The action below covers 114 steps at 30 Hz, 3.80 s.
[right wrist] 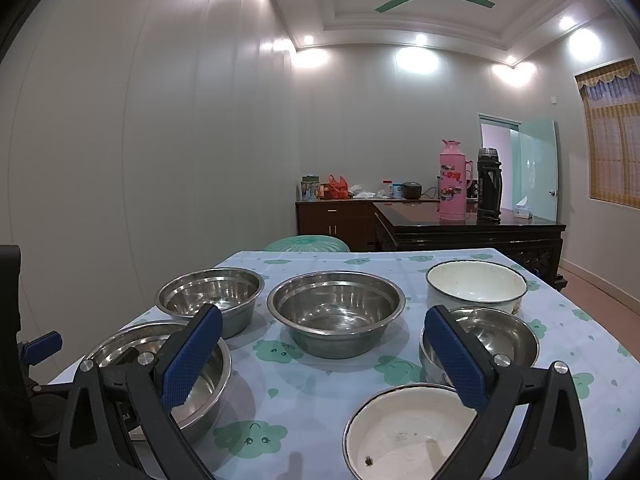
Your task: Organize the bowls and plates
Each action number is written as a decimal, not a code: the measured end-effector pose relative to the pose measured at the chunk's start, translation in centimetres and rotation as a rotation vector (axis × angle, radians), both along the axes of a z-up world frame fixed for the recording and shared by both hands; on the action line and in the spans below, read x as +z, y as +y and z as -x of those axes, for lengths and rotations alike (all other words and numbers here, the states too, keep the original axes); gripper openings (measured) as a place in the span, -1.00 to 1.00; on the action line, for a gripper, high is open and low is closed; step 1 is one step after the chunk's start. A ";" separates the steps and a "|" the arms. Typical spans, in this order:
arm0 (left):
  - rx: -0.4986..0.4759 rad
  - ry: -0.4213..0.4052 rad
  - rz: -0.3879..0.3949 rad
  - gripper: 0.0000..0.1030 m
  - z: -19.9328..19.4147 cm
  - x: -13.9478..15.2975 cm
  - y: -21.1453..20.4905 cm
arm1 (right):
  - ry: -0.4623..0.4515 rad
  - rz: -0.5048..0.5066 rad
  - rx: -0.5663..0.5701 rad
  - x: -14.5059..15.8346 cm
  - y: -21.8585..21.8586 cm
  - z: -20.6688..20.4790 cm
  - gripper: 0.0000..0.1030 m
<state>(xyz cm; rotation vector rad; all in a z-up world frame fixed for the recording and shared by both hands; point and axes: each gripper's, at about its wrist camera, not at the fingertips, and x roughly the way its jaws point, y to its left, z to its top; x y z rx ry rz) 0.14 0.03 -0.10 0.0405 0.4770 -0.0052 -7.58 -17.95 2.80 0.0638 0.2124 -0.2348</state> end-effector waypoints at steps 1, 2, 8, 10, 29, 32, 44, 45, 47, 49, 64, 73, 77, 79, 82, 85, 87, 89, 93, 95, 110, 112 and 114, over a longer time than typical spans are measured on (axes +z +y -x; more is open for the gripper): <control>-0.001 0.001 0.000 0.98 0.0 0.0 0.0 | 0.000 0.000 0.001 0.0 0.0 0.0 0.99; -0.001 0.001 0.000 0.98 0.0 0.0 0.0 | 0.000 0.000 0.002 0.0 0.0 0.0 0.99; -0.001 -0.001 0.001 0.98 0.3 0.0 0.4 | 0.002 -0.001 0.004 -0.1 0.0 0.0 0.99; -0.002 -0.002 0.003 0.98 0.4 0.0 0.5 | 0.001 0.000 0.005 -0.1 0.0 -0.1 0.99; -0.006 0.000 -0.009 0.98 0.4 -0.5 -0.4 | 0.002 -0.001 0.006 -0.1 0.0 -0.1 0.99; -0.010 0.000 -0.015 0.98 0.5 -0.4 -0.7 | 0.001 -0.003 0.003 -0.2 -0.1 0.0 0.99; -0.010 0.039 -0.034 0.98 0.4 -0.3 -0.7 | 0.003 -0.002 0.009 -0.3 0.0 -0.1 0.99; -0.012 0.052 -0.027 0.98 0.3 -0.3 -0.6 | 0.004 -0.003 0.011 -0.3 0.0 -0.2 0.99; -0.014 0.062 -0.026 0.98 0.2 -0.2 -0.4 | 0.006 -0.004 0.014 -0.3 0.1 -0.2 0.99; -0.017 0.065 -0.020 0.98 0.1 -0.1 -0.2 | 0.008 -0.004 0.015 -0.3 0.1 -0.2 0.99; 0.002 0.071 0.057 0.86 -1.3 1.5 7.0 | 0.105 -0.053 0.203 -1.0 1.4 -1.8 0.98; -0.105 0.227 0.112 0.09 -4.4 0.2 8.7 | 0.363 -0.131 0.407 -1.7 2.7 -6.2 -0.10; -0.187 0.274 0.117 0.08 -4.8 -0.1 7.6 | 0.435 -0.187 0.425 -3.2 2.6 -7.7 -0.10; -0.214 0.308 0.117 -0.01 -5.4 -0.2 7.4 | 0.459 -0.200 0.432 -3.7 2.4 -8.2 -0.10; -0.248 0.344 0.121 -0.27 -6.0 -0.6 6.8 | 0.492 -0.210 0.443 -4.4 2.6 -8.5 -0.22; -0.281 0.371 0.131 -0.38 -6.2 -1.0 6.2 | 0.523 -0.218 0.457 -5.3 2.6 -9.3 -0.44; -0.277 0.377 0.122 -0.38 -6.4 -1.4 5.9 | 0.525 -0.241 0.471 -5.4 2.4 -9.3 -0.45; -0.279 0.391 0.129 -0.39 -6.6 -1.8 5.8 | 0.523 -0.243 0.474 -5.6 2.3 -9.4 -0.45; -0.285 0.414 0.138 -0.45 -7.1 -2.6 5.6 | 0.523 -0.263 0.482 -5.8 2.2 -9.7 -0.45; -0.281 0.420 0.154 -0.50 -7.1 -2.9 5.6 | 0.521 -0.250 0.478 -5.7 2.4 -9.7 -0.45; -0.274 0.313 0.140 -0.57 -6.6 1.8 5.8 | 0.493 -0.268 0.471 -2.5 2.3 -9.9 -0.49; -0.270 0.289 0.132 -0.57 -7.4 2.8 5.7 | 0.479 -0.250 0.468 -1.3 2.5 -10.6 -0.49; -0.267 0.268 0.125 -0.57 -8.5 3.9 5.6 | 0.459 -0.230 0.464 0.0 2.6 -11.6 -0.49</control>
